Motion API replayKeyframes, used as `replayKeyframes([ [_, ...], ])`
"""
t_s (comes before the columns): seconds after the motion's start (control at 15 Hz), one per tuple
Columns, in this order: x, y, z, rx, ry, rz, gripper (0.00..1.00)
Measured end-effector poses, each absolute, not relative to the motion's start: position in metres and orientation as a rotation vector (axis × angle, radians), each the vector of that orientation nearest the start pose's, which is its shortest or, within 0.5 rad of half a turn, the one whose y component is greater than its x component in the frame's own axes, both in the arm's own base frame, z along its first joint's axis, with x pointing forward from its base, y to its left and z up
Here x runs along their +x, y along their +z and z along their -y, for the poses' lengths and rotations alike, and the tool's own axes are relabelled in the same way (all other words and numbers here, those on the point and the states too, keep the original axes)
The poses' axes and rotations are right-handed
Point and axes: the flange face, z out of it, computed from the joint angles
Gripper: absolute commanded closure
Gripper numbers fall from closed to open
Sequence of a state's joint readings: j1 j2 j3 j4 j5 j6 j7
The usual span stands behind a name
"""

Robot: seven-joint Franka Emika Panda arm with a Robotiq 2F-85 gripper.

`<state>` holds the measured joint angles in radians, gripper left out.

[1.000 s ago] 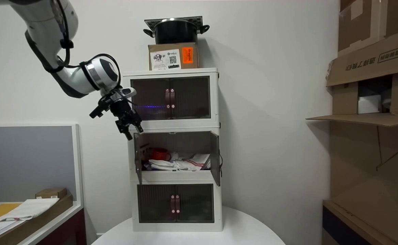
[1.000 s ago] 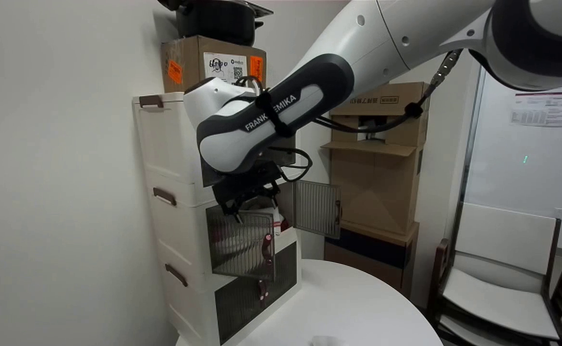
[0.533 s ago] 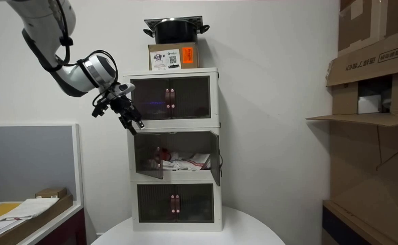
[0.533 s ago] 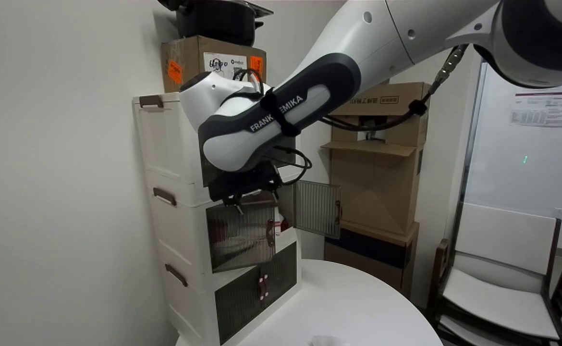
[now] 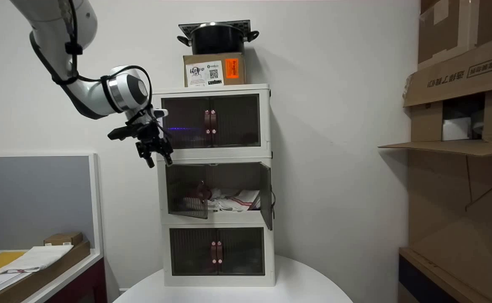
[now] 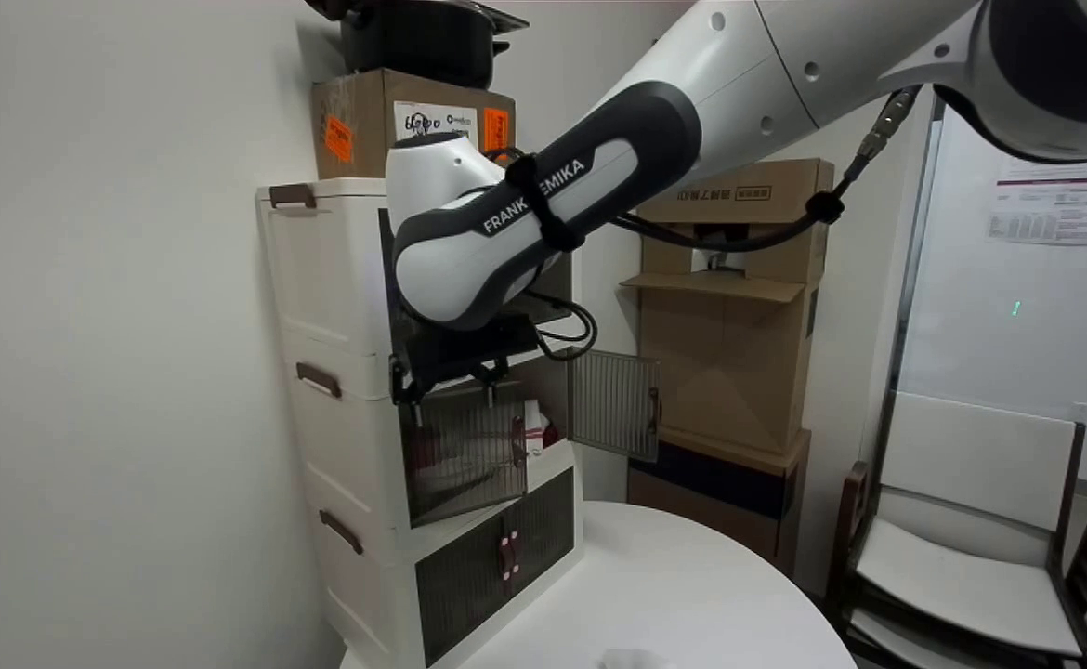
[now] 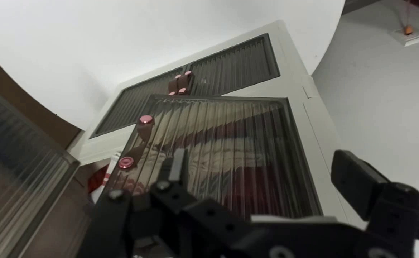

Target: Close the left cabinet of the middle shelf

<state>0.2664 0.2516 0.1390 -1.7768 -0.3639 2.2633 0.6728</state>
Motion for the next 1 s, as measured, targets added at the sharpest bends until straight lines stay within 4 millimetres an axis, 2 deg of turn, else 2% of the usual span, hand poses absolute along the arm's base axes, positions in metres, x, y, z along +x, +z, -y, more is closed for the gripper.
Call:
replayKeyframes([
  [0.33,0.623,0.414,-0.202,-3.141,-0.441,0.234,0.0],
  [0.47,0.629,0.407,-0.183,-3.159,-0.422,0.301,0.0],
  [0.73,0.639,0.408,-0.159,-3.184,-0.479,0.272,0.0],
  [1.0,0.645,0.411,-0.157,-3.167,-0.586,0.157,0.0],
])
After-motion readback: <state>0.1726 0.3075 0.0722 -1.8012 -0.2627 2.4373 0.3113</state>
